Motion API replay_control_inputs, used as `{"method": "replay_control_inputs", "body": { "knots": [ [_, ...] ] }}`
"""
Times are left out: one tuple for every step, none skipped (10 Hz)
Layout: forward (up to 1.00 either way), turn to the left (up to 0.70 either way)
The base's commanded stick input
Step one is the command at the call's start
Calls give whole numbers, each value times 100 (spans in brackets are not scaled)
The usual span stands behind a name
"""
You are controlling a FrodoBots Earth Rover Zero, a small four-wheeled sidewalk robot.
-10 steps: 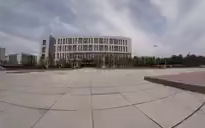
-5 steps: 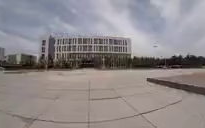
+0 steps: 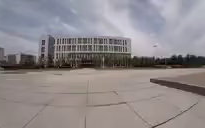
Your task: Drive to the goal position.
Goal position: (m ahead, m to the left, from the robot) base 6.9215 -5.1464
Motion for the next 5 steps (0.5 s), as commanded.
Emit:
{"method": "replay_control_inputs", "body": {
  "knots": [
    [70,0],
    [70,0],
    [70,0],
    [70,0],
    [70,0]
  ]
}}
